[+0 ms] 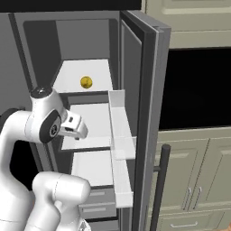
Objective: Retrieve a lemon from the fridge and place it on the cutting board with the fish.
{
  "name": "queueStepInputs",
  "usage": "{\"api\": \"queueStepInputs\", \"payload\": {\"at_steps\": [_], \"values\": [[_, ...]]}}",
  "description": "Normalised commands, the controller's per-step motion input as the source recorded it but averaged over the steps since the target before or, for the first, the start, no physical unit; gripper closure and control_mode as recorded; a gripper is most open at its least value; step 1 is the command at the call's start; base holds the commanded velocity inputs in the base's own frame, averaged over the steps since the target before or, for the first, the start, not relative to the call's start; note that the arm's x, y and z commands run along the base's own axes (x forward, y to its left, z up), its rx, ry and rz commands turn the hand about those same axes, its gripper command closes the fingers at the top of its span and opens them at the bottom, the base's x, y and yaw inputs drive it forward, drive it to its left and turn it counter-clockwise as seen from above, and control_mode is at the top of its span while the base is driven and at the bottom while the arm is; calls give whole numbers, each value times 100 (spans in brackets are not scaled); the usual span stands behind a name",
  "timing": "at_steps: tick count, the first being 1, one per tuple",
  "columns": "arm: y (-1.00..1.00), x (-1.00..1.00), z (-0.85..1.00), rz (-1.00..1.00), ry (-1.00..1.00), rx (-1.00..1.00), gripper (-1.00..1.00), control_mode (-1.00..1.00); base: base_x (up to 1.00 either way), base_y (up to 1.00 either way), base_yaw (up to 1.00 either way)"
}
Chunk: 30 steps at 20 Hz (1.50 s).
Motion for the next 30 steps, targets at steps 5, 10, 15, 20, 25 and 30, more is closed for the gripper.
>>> {"api": "queueStepInputs", "payload": {"at_steps": [5, 10, 15, 20, 25, 30], "values": [[-20, -7, 83, 11, -35, 0, -100, -100, 0, 0, 0], [-5, -2, 100, 6, -30, -2, -100, -100, 0, 0, 0], [2, 5, 68, 0, -5, -14, -100, -100, 0, 0, 0], [1, 18, 23, -2, 9, 4, -100, -100, 0, 0, 0], [4, 39, 15, -3, 0, 12, -100, -100, 0, 0, 0], [26, 53, 1, -2, 0, -3, -100, -100, 0, 0, 0]]}}
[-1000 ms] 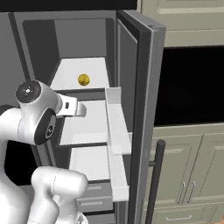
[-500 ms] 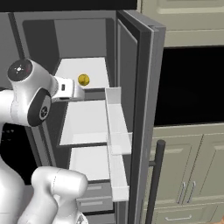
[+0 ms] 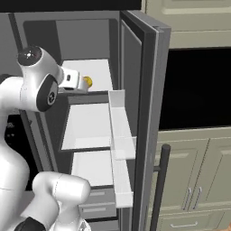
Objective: Retrieve a lemon from the fridge and place it on the cutting board with the fish.
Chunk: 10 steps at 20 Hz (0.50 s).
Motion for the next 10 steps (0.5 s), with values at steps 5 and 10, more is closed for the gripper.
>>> {"api": "queueStepInputs", "payload": {"at_steps": [5, 10], "values": [[15, 71, 0, 0, 0, -3, -100, -100, 0, 0, 0], [-1, 62, 0, 0, 3, 0, -100, -100, 0, 0, 0]]}}
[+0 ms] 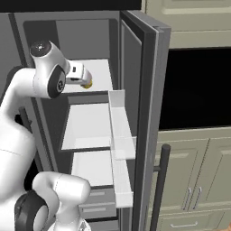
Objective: Retrieve a lemon from the fridge and place it on the cutting board with the fish.
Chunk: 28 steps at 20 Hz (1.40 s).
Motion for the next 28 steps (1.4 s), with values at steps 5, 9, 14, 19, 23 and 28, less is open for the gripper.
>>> {"api": "queueStepInputs", "payload": {"at_steps": [5, 9, 14, 19, 23, 28], "values": [[-10, 52, 0, 0, 6, 0, -100, -100, 0, 0, 0], [-1, 46, -1, 0, 4, 0, -100, -100, 0, 0, 0], [0, 51, -14, 0, 3, 0, -100, -100, 0, 0, 0], [-1, 36, -1, 0, 12, 0, -100, -100, 0, 0, 0], [0, 20, -3, 0, 5, 0, -100, -100, 0, 0, 0], [0, 14, -10, 0, 3, 0, -100, -100, 0, 0, 0]]}}
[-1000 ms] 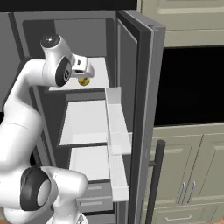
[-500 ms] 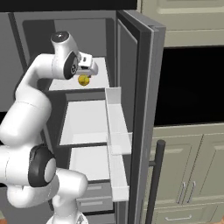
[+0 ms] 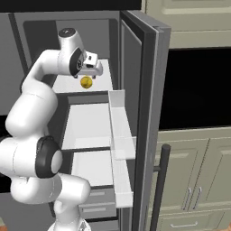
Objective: Retrieve a lemon from the fridge and place it on the cutting board with the fish.
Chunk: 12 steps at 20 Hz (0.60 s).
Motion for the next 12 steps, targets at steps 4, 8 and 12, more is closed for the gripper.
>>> {"api": "queueStepInputs", "payload": {"at_steps": [4, 8, 12], "values": [[0, 0, -19, 0, 7, 0, -100, -100, 0, 0, 0], [0, 0, -27, 0, 6, 0, -100, -100, 0, 0, 0], [0, 5, -22, 0, 0, 0, -100, -100, 0, 0, 0]]}}
